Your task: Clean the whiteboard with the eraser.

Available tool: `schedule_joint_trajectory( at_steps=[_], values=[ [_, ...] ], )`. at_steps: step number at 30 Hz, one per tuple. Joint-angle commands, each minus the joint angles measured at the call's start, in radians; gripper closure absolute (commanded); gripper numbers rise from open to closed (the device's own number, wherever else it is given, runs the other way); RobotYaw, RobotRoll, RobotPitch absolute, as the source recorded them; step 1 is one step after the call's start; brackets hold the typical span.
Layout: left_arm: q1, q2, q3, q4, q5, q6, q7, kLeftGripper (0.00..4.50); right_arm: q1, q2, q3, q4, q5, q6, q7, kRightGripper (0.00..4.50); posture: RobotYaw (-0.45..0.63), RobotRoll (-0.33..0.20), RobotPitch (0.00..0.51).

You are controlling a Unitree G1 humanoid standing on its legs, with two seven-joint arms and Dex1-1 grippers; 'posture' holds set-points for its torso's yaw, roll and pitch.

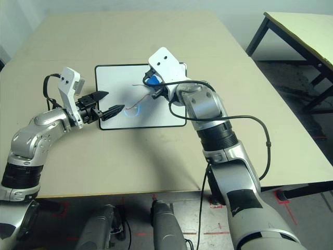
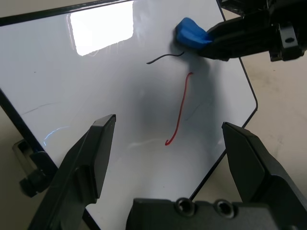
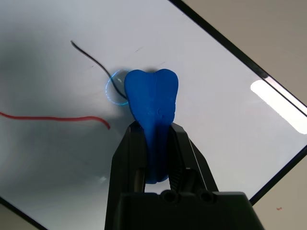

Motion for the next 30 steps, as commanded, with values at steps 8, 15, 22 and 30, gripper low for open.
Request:
schedule_joint_trajectory(
  at_steps=[8,15,22,30],
  values=[
    [0.002,0.002,-0.002,0.012,0.001,-0.009,-0.008,0.00,0.099,-0.011,0.052,-0.147,0.013,0.126,0.032,3.93,-0.15,0.000,0.171],
    [0.000,0.004,-0.003,0.018,0.003,-0.014,-0.011,0.00,-0.032,0.034,-0.037,0.049,-0.007,-0.033,-0.039,3.93,-0.14,0.000,0.168],
    [0.004,0.010,0.002,0.014,0.004,-0.013,-0.011,0.00,0.034,0.026,0.020,-0.041,0.005,0.028,0.006,3.93,-0.14,0.000,0.163],
    [-0.009,0.074,0.031,0.025,-0.004,0.004,-0.030,0.00,0.119,0.003,0.066,-0.185,0.019,0.141,0.036,3.93,-0.14,0.000,0.165]
  ],
)
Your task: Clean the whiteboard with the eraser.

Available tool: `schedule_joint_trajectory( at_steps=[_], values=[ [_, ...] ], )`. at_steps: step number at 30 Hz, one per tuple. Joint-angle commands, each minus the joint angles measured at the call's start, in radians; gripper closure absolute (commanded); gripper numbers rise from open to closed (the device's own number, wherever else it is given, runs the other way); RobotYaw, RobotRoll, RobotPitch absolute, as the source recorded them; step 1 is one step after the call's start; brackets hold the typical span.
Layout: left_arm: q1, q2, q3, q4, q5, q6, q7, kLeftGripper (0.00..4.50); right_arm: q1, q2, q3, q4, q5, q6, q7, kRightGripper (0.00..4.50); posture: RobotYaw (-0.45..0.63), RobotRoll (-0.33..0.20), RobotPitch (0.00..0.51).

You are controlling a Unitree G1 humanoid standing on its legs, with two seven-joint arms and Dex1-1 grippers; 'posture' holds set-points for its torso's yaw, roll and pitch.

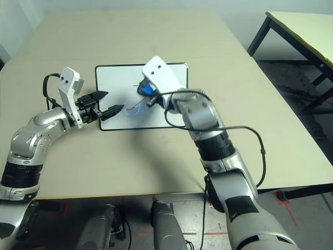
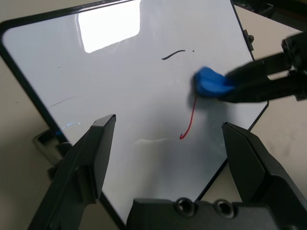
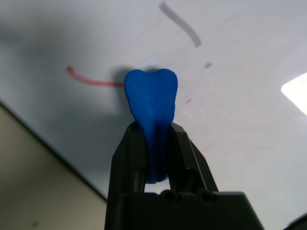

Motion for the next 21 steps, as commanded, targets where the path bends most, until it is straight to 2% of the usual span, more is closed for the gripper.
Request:
schedule_joint_trajectory(
  at_steps=[1,10,16,21],
  values=[
    [-0.005,0.024,0.017,0.011,-0.005,0.011,-0.014,0.00,0.004,-0.011,0.015,-0.009,0.007,0.023,0.006,3.93,-0.14,0.000,0.165],
    [-0.005,0.053,0.032,0.007,-0.009,0.024,-0.024,0.00,-0.151,0.018,-0.065,0.256,-0.026,-0.161,-0.056,3.93,-0.13,0.000,0.172],
    [0.008,0.054,0.032,-0.026,-0.018,0.051,-0.021,0.00,-0.034,-0.005,0.007,0.081,-0.007,-0.042,0.001,3.93,-0.13,0.000,0.172],
    [0.007,0.052,0.030,-0.029,-0.020,0.056,-0.020,0.00,0.008,-0.017,0.022,0.011,-0.005,0.010,0.015,3.93,-0.13,0.000,0.172]
  ],
)
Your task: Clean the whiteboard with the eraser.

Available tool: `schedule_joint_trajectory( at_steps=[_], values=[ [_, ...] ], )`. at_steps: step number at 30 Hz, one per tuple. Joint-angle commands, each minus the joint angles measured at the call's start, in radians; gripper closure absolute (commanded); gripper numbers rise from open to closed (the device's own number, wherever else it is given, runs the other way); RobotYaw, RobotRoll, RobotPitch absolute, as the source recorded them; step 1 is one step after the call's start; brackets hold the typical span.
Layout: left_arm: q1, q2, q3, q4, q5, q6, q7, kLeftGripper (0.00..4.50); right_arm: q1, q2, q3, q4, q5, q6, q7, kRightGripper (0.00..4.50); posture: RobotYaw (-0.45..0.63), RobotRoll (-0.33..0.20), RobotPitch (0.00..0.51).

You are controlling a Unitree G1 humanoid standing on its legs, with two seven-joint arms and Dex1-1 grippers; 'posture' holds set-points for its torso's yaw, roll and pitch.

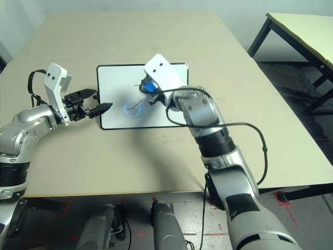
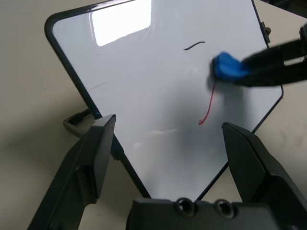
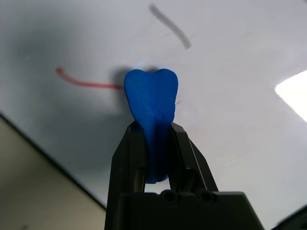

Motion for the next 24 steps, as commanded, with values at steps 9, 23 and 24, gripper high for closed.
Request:
schedule_joint_trajectory(
  at_steps=[9,23,24],
  values=[
    [0.009,0.005,-0.004,-0.022,-0.015,0.013,-0.001,0.00,-0.139,0.022,-0.074,0.234,-0.018,-0.142,-0.062,3.93,-0.14,0.000,0.173],
    [0.017,0.000,-0.005,-0.032,-0.022,0.021,0.005,0.00,0.052,-0.018,0.044,-0.055,0.009,0.058,0.030,3.93,-0.13,0.000,0.179],
    [0.017,0.000,-0.005,-0.032,-0.022,0.021,0.004,0.00,0.039,-0.015,0.039,-0.039,0.006,0.049,0.026,3.93,-0.13,0.000,0.179]
  ],
)
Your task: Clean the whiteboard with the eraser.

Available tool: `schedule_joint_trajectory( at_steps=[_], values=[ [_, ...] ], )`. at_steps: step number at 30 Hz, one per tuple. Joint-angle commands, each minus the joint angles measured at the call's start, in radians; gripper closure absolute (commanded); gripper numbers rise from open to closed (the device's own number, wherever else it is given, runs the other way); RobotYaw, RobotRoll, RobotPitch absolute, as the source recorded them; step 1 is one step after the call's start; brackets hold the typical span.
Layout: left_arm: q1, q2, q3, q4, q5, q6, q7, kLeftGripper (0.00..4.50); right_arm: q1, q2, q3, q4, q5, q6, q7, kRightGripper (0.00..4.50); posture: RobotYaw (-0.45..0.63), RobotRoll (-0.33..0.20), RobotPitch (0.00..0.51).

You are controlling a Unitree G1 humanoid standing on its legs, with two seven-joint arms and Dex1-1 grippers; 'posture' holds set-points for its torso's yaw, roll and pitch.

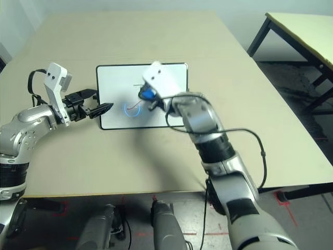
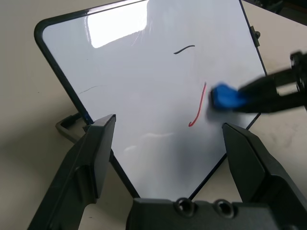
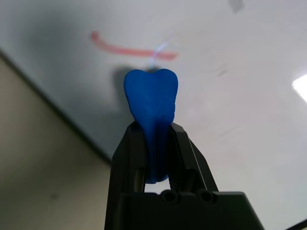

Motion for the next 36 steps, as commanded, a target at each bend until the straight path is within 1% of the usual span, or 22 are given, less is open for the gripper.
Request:
schedule_joint_trajectory(
  at_steps=[1,7,9,11,13,15,18,22,25,28,30,33,36],
  values=[
    [0.014,-0.001,-0.004,-0.011,-0.003,0.007,-0.001,0.00,-0.035,0.003,-0.009,0.040,-0.002,-0.009,-0.011,3.93,-0.13,0.000,0.181],
    [0.018,-0.003,-0.006,-0.016,-0.006,0.009,0.001,0.00,-0.198,0.055,-0.089,0.281,-0.021,-0.189,-0.079,3.93,-0.13,0.000,0.182],
    [0.019,-0.003,-0.006,-0.017,-0.006,0.009,0.002,0.00,-0.229,0.064,-0.097,0.340,-0.025,-0.231,-0.085,3.93,-0.13,0.000,0.182],
    [0.022,-0.004,-0.006,-0.019,-0.006,0.010,0.003,0.00,-0.235,0.070,-0.093,0.373,-0.033,-0.258,-0.083,3.93,-0.13,0.000,0.182],
    [0.023,-0.005,-0.006,-0.021,-0.007,0.011,0.005,0.00,-0.220,0.072,-0.081,0.374,-0.038,-0.262,-0.073,3.93,-0.12,0.000,0.181],
    [0.023,-0.006,-0.006,-0.022,-0.008,0.011,0.006,0.00,-0.187,0.067,-0.056,0.336,-0.038,-0.236,-0.051,3.93,-0.12,0.000,0.181],
    [0.025,-0.007,-0.006,-0.023,-0.008,0.010,0.006,0.00,-0.118,0.044,-0.009,0.226,-0.032,-0.157,-0.009,3.93,-0.13,0.000,0.180],
    [0.025,-0.008,-0.007,-0.023,-0.009,0.010,0.007,0.00,-0.056,0.024,0.017,0.104,-0.024,-0.070,0.017,3.93,-0.13,0.000,0.179],
    [0.025,-0.008,-0.008,-0.019,-0.008,0.006,0.005,0.00,-0.035,0.015,0.028,0.051,-0.019,-0.026,0.028,3.93,-0.13,0.000,0.179],
    [0.022,-0.010,-0.009,-0.015,-0.007,0.003,0.003,0.00,-0.034,0.014,0.027,0.049,-0.022,-0.019,0.028,3.93,-0.13,0.000,0.174],
    [0.020,-0.010,-0.010,-0.010,-0.005,-0.002,0.001,0.00,-0.071,0.027,0.002,0.099,-0.031,-0.061,0.009,3.93,-0.13,0.000,0.173],
    [0.019,-0.011,-0.009,-0.007,-0.004,-0.005,0.000,0.00,-0.171,0.065,-0.063,0.229,-0.039,-0.163,-0.042,3.93,-0.13,0.000,0.172],
    [0.020,-0.011,-0.008,-0.006,-0.003,-0.007,0.001,0.00,-0.232,0.086,-0.091,0.330,-0.041,-0.240,-0.067,3.93,-0.12,0.000,0.170]
  ],
)
